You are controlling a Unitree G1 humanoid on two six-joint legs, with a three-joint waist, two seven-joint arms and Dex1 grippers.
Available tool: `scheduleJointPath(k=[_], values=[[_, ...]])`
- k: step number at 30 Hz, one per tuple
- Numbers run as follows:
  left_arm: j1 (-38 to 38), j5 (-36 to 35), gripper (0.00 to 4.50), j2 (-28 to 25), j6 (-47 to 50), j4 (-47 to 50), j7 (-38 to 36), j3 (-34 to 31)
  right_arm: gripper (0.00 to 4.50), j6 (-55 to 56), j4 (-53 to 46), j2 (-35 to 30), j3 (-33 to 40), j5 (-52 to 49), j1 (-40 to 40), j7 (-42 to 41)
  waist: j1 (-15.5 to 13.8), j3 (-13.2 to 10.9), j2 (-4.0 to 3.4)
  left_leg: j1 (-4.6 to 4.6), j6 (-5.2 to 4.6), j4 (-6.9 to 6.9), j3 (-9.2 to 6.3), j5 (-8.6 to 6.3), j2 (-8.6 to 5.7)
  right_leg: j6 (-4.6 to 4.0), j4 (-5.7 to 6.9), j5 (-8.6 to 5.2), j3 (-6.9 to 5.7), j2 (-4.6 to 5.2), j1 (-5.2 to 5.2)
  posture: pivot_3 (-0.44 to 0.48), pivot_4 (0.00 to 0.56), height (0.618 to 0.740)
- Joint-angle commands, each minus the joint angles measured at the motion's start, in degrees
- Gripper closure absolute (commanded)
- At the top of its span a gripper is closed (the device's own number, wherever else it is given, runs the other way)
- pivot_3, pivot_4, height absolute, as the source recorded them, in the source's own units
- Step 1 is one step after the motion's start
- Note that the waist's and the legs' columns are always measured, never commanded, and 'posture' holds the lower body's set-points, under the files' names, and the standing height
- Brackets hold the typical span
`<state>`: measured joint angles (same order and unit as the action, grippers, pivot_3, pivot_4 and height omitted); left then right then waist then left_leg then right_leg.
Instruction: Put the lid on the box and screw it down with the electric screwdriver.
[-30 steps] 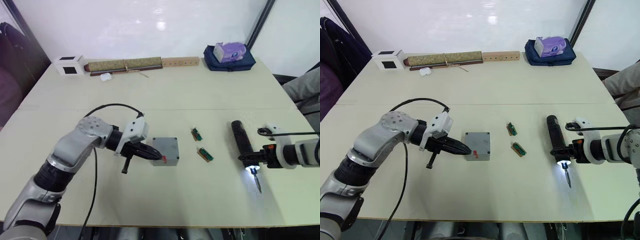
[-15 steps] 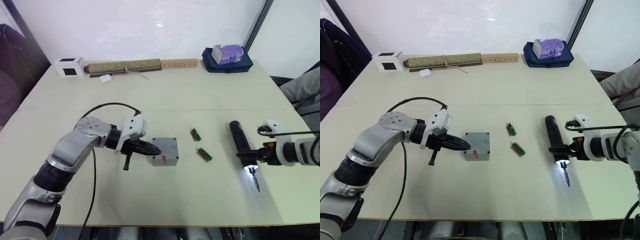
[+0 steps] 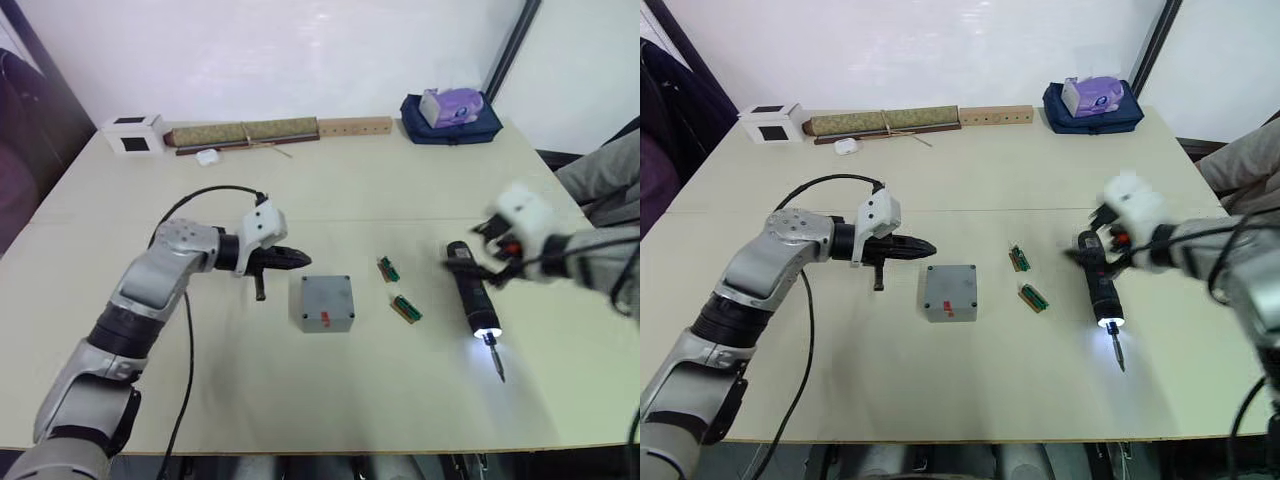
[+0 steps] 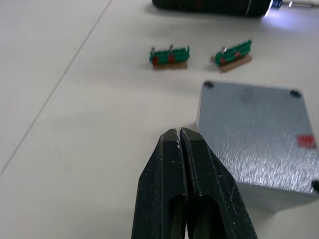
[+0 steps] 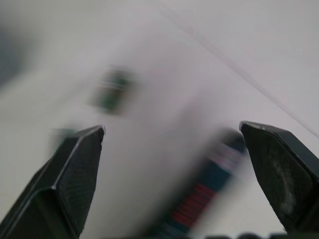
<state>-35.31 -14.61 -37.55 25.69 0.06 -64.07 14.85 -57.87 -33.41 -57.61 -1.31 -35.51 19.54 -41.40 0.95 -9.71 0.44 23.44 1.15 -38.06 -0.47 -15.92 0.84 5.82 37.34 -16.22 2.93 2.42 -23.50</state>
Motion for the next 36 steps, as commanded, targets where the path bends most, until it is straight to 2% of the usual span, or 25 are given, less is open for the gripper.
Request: scheduleJointPath(k=[1,5,13,23,27,31,36], values=[[2.84,2.73,4.50,-2.31,-1.09,2.96,-0.86,1.49,0.02,-0.45,-6.40,4.25,-4.18,-0.64,-2.50,2.24,-0.09,-0.01,-0.01,0.01,0.00,0.00,0.01,0.00,0.01,0.00,0.03,0.00,0.00,0.04,-0.02,0.000,0.150,0.740],[4.19,4.63,4.50,-1.22,-2.22,2.68,1.14,1.89,0.02,-0.48,-5.94,7.56,-8.97,2.29,-2.39,4.49,-0.47,0.01,0.19,-0.03,0.03,-0.23,0.09,0.02,-0.17,0.12,0.11,0.07,0.02,0.35,0.13,0.000,0.150,0.740],[4.82,5.40,4.50,2.77,-2.69,2.57,2.01,3.61,0.02,-1.62,-3.07,12.01,-14.30,4.46,-0.37,4.66,-0.22,0.02,0.22,-0.05,0.03,-0.25,0.06,0.02,-0.14,0.15,0.09,0.10,0.01,0.24,0.14,0.000,0.150,0.740],[-1.46,10.91,4.50,8.69,-11.80,-8.64,4.61,4.44,0.02,-7.92,-4.98,19.08,-10.63,-1.13,0.02,5.90,-0.30,0.02,0.23,-0.04,0.03,-0.26,0.03,0.02,-0.22,0.15,0.17,0.10,-0.01,0.20,0.13,0.000,0.150,0.740],[-1.69,11.48,4.50,6.81,-12.87,-11.09,3.36,3.17,0.02,-10.22,-8.22,17.78,-6.52,-3.24,-2.31,6.54,-0.13,0.02,0.23,-0.04,0.03,-0.25,0.04,0.02,-0.21,0.14,0.17,0.10,0.00,0.21,0.11,0.000,0.150,0.740],[2.10,9.91,4.50,2.21,-9.49,-6.81,-0.65,2.71,0.02,-9.47,-9.34,12.89,-1.69,-3.39,-4.45,5.44,0.02,0.02,0.23,-0.06,0.03,-0.24,0.05,0.02,-0.16,0.14,0.17,0.10,0.01,0.23,0.11,0.000,0.150,0.740],[6.31,7.46,4.50,-0.62,-3.24,-0.21,-3.80,2.92,0.02,-4.00,-4.00,11.05,-6.46,2.86,-1.93,5.67,-0.17,0.03,0.23,-0.07,0.03,-0.24,0.04,0.02,-0.12,0.14,0.19,0.10,-0.01,0.25,0.13,0.000,0.150,0.740]])
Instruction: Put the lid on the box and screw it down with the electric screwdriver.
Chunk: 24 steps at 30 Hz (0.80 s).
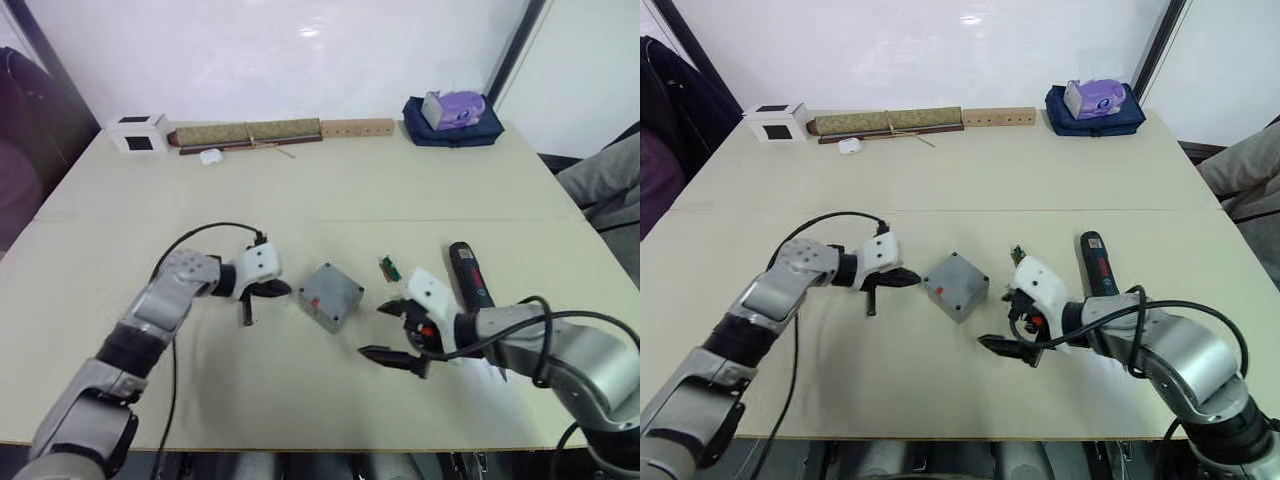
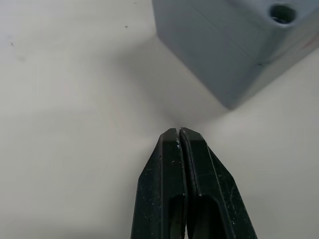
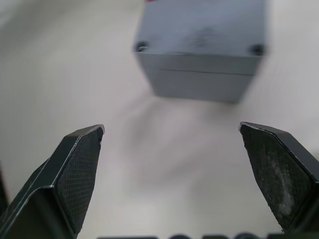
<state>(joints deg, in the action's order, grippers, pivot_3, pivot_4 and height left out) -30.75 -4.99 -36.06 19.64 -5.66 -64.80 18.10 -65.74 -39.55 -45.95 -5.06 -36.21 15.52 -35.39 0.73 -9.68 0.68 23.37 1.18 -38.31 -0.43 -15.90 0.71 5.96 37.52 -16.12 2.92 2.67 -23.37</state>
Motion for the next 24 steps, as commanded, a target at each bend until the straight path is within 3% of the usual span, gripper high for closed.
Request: scheduleJointPath(k=[1,4,8,14,24], values=[[3.03,-2.58,4.50,-3.22,3.69,7.48,-4.58,0.32,0.02,5.07,3.40,-0.46,-4.12,4.69,2.85,-0.66,0.13,0.00,0.01,0.00,0.00,0.00,0.02,0.00,0.00,0.00,0.00,0.00,0.01,0.00,0.00,0.000,0.150,0.740],[5.83,-3.95,4.50,-5.35,6.53,12.81,-6.99,1.52,0.02,8.19,6.46,0.15,-7.29,7.42,4.25,-1.72,0.28,0.01,0.00,0.00,0.00,0.03,0.04,0.00,0.01,-0.01,-0.02,-0.01,0.03,-0.01,-0.03,0.000,0.150,0.740],[5.88,-4.55,4.50,-3.64,9.67,15.87,-5.19,1.95,0.02,11.71,9.43,1.20,-10.38,10.17,5.35,-3.04,-0.07,0.00,0.01,0.00,0.00,0.04,0.03,0.00,0.02,-0.01,-0.01,-0.01,0.01,-0.04,-0.03,0.000,0.150,0.740],[3.37,-3.77,4.50,2.22,9.58,12.26,1.12,0.32,0.02,12.63,8.73,3.01,-11.20,9.70,5.16,-5.30,-0.06,-0.01,0.02,0.00,0.00,0.00,0.02,0.00,-0.02,-0.01,0.00,-0.01,0.01,-0.01,0.00,0.000,0.150,0.740],[2.45,-4.00,4.50,1.59,7.09,9.16,0.78,-0.14,0.02,9.15,3.12,3.23,-9.93,7.53,1.43,-5.10,0.05,0.00,0.02,-0.01,0.00,0.02,0.00,0.00,0.01,-0.01,0.01,0.00,0.01,-0.05,-0.02,0.000,0.150,0.740]])
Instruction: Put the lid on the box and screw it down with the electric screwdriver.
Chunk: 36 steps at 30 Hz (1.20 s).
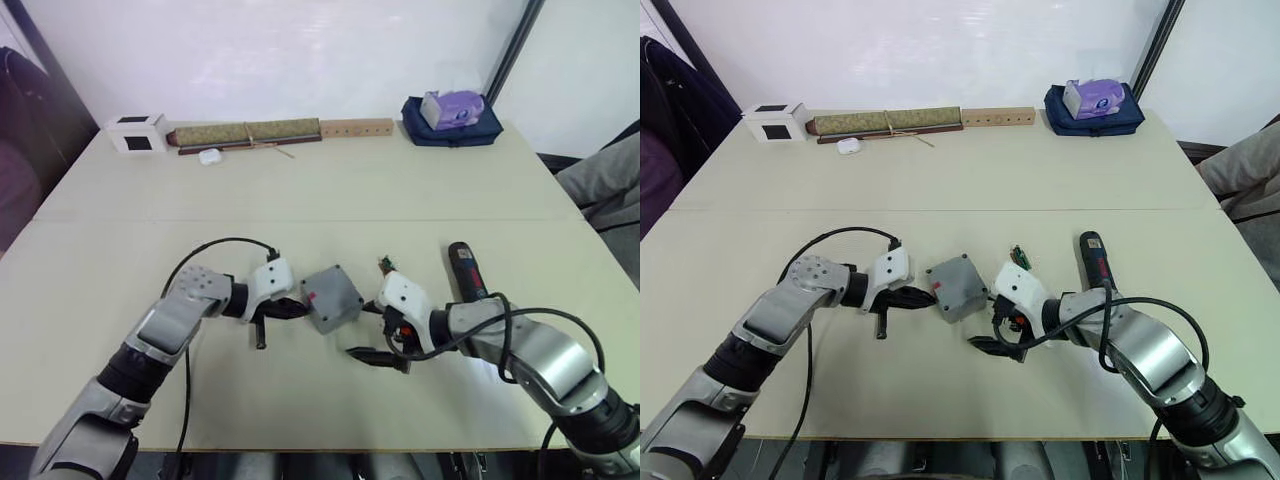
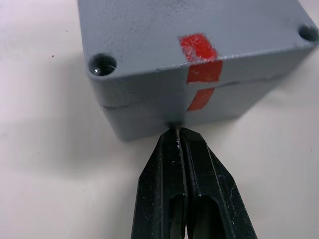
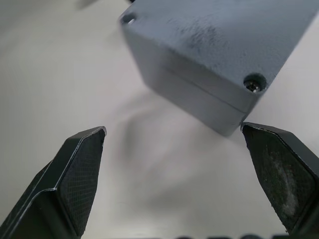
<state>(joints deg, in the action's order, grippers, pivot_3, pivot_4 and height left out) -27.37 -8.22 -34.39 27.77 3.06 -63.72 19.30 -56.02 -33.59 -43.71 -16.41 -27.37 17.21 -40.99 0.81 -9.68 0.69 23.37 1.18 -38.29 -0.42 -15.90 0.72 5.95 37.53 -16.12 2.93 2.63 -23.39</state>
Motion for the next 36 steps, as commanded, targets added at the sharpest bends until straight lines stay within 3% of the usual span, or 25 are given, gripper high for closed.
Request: scheduleJointPath(k=[1,30,32,36], values=[[-0.94,-0.85,4.50,-0.05,-1.06,0.42,-0.39,-1.28,0.02,-0.72,-3.23,1.05,1.31,-1.31,-0.55,0.61,-0.03,0.00,0.00,0.00,0.00,0.00,0.00,0.00,0.00,0.00,0.00,0.00,0.00,0.00,0.01,0.000,0.150,0.740],[-2.38,-0.01,4.50,0.47,-4.48,-4.30,0.09,-1.49,0.02,-2.86,-4.87,1.27,2.66,-1.69,-1.53,2.11,-0.05,0.00,0.00,0.00,0.00,0.00,0.00,0.00,-0.04,0.00,0.00,0.00,0.00,0.00,0.01,0.000,0.150,0.740],[-2.67,-0.42,4.50,-0.38,-4.22,-4.48,-0.69,-2.21,0.02,-3.24,-4.95,0.82,4.37,-1.96,-1.91,2.39,-0.05,0.00,0.00,0.00,0.00,0.00,0.00,0.00,-0.05,0.00,0.00,0.00,0.00,0.00,0.01,0.000,0.150,0.740],[-7.35,-8.06,4.50,-2.95,2.90,-3.53,-4.73,-8.62,0.02,-5.17,-6.67,1.52,20.34,-9.05,-6.19,2.51,-0.24,-0.05,0.09,0.04,0.00,0.00,-0.04,0.00,-0.04,0.00,0.00,0.00,-0.04,-0.01,0.00,0.000,0.150,0.740]])
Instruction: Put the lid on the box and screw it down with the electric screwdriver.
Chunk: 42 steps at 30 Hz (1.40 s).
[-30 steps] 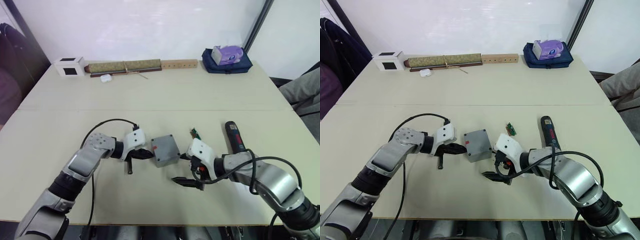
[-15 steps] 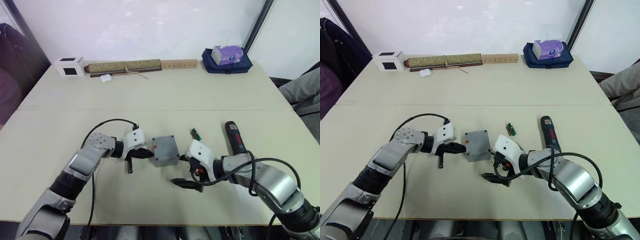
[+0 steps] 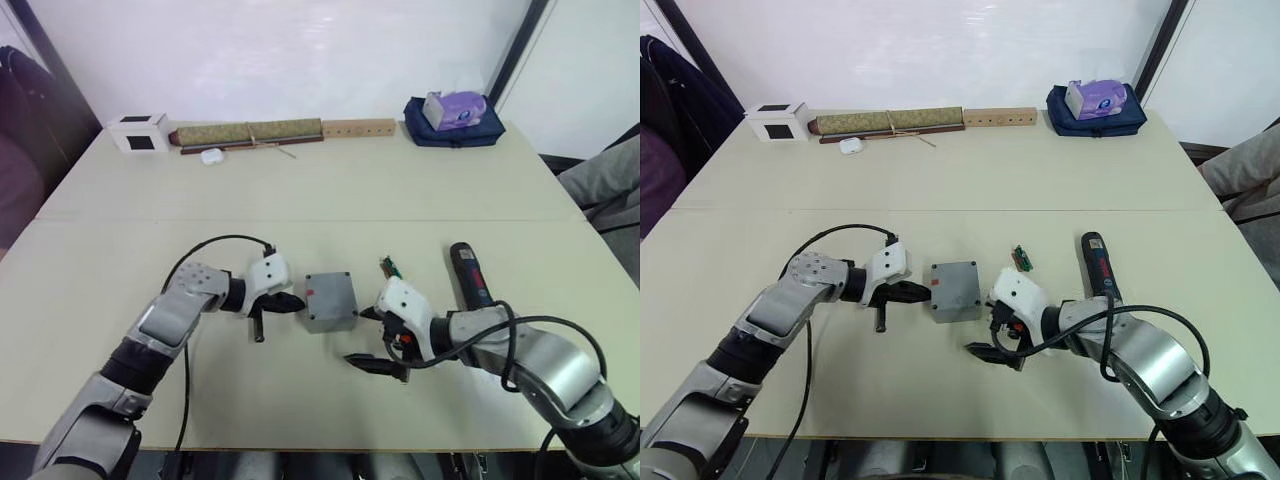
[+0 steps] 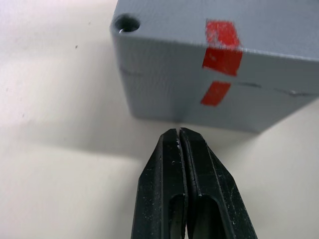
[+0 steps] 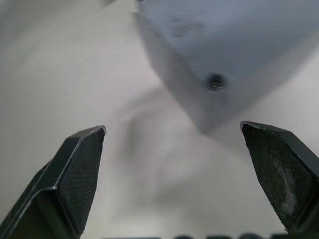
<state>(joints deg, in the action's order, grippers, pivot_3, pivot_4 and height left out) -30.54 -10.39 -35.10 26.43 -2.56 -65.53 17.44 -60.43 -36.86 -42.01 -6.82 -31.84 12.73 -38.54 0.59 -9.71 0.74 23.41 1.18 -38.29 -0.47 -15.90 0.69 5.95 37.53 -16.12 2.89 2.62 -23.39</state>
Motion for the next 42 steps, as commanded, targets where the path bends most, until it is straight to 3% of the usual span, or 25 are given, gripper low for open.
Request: scheduleJointPath(k=[1,7,13,16,20,36,42], values=[[-5.16,-7.62,4.50,-2.47,5.89,2.81,-3.72,-7.60,0.02,-0.89,-3.59,-0.16,12.84,-5.41,-2.39,0.28,-0.01,-0.02,0.04,0.01,0.00,0.00,-0.02,0.00,0.01,0.00,0.00,0.00,-0.02,0.00,0.00,0.000,0.150,0.740],[-7.66,-11.89,4.50,-1.92,10.19,5.82,-5.60,-8.05,0.02,0.74,0.28,5.61,21.55,-7.73,-6.41,5.09,0.11,0.00,0.04,-0.05,0.00,0.00,0.01,0.00,0.01,0.00,-0.02,0.00,0.00,0.02,0.08,0.000,0.150,0.740],[-6.95,-13.32,4.50,-0.80,11.88,10.29,-5.62,-5.91,0.02,7.30,1.22,4.24,16.67,-0.52,-11.90,6.42,0.26,0.00,0.04,-0.06,0.00,0.00,0.04,0.00,-0.04,0.00,0.01,0.00,0.03,-0.01,0.05,0.000,0.150,0.740],[-7.11,-13.34,4.50,-0.53,12.09,11.85,-5.42,-5.03,0.68,10.93,2.58,3.91,14.38,2.71,-13.17,6.50,0.22,0.00,0.04,-0.05,0.00,0.00,0.04,0.00,-0.04,0.00,0.01,0.00,0.03,-0.01,0.05,0.000,0.150,0.740],[-7.09,-13.82,4.50,-0.75,12.61,12.23,-5.36,-4.68,2.15,13.61,4.73,5.01,13.52,3.88,-12.69,6.65,0.29,0.00,0.04,-0.08,0.00,0.00,0.07,0.00,-0.05,0.01,0.01,0.00,0.06,-0.02,0.05,0.000,0.150,0.740],[-6.28,-13.33,4.50,-0.69,12.05,10.97,-4.65,-5.16,2.15,18.16,10.00,6.24,10.17,7.19,-9.08,6.44,0.19,0.00,0.04,-0.08,0.01,0.00,0.07,0.00,-0.05,0.00,0.01,0.00,0.06,-0.01,0.05,0.000,0.150,0.740],[-6.15,-13.43,4.50,-0.72,11.91,10.82,-4.15,-5.48,4.46,18.78,10.59,6.43,9.41,7.94,-8.90,6.50,0.19,0.00,0.04,-0.08,0.01,0.00,0.07,0.00,-0.05,0.00,0.01,0.00,0.06,-0.01,0.05,0.000,0.150,0.740]])
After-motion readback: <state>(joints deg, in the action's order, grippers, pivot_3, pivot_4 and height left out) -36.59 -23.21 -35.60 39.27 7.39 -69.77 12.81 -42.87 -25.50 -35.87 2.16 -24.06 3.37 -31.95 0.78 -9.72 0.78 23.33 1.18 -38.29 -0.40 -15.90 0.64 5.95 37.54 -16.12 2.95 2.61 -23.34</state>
